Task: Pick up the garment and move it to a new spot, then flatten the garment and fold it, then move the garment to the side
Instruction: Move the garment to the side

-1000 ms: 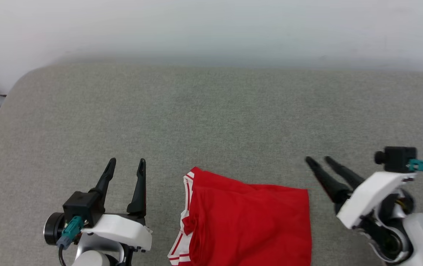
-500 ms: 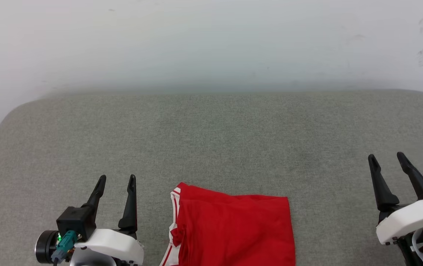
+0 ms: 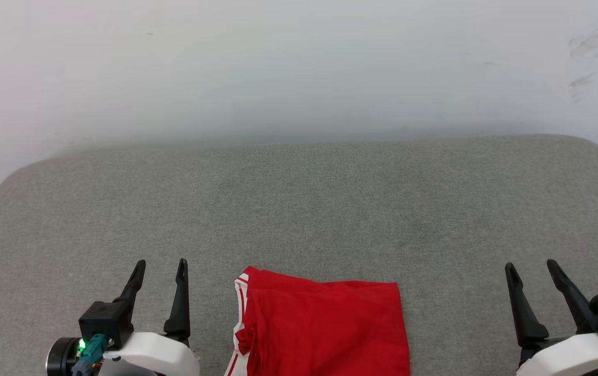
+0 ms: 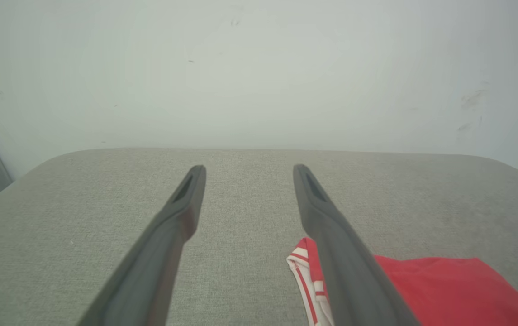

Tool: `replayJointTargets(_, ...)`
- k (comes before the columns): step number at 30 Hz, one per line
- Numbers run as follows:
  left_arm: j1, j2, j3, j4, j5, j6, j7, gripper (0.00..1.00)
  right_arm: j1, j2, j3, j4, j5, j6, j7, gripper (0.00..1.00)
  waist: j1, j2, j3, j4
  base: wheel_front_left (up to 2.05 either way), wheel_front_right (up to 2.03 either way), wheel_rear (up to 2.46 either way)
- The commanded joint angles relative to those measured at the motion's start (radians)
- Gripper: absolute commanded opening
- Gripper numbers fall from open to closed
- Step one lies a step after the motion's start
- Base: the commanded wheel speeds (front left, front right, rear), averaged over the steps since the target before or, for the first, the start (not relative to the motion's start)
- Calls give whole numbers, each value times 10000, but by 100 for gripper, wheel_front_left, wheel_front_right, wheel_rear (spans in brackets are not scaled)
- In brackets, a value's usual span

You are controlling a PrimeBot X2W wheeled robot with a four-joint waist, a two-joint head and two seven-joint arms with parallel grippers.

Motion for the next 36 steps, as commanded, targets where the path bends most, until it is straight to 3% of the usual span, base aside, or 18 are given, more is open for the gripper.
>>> replayJointTargets(1,141,50,16,28,-36,20,-19,100,118,58,-6,-57,-15,-4,86,100,1,0,10,-10,0,0,0)
replayJointTargets(11,48,103,12,36,-55,67,-14,100,-35,30,-172,-75,204,-4,492,100,1,0,129,35,0,0,0)
replayJointTargets(15,-48,115,13,-34,-45,81,-14,100,-229,-359,-500,278,445,-4,882,100,1,0,262,94,0,0,0)
replayJointTargets(21,-455,88,-48,-194,65,13,-43,100,-501,-1198,-533,1326,1917,-4,2406,100,1,0,856,435,0,0,0)
replayJointTargets(29,-1137,-274,-148,-207,303,-161,-118,100,-1069,-1871,726,2093,4162,-4,4960,100,1,0,1839,1112,0,0,0)
replayJointTargets(36,-1488,-525,-77,-28,413,-350,-159,100,-1637,-1766,2039,2395,5875,-4,5802,100,1,0,2327,1551,0,0,0)
